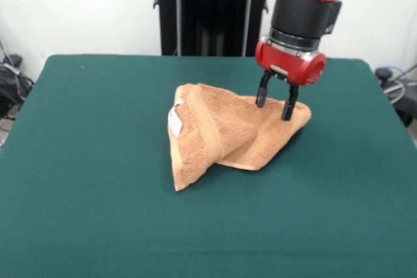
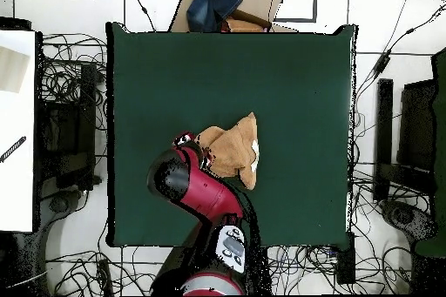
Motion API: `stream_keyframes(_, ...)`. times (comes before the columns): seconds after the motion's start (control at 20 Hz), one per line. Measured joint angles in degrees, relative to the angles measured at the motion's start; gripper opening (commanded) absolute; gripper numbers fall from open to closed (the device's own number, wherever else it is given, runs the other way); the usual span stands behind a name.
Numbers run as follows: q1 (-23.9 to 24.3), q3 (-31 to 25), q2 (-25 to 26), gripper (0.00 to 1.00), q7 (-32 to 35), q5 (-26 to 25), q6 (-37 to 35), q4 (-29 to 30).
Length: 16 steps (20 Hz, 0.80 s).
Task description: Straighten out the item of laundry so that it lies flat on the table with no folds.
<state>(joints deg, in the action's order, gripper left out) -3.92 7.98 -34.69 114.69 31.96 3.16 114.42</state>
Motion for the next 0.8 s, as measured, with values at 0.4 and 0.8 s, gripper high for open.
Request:
stream_keyframes(0.4, 1.49, 0.02, -0.27, 1.00, 0.00, 0.02, 0.01, 0.00)
stream_keyframes(0.8, 0.39, 0.02, -0.27, 1.00, 0.00, 0.28, 0.01, 0.00)
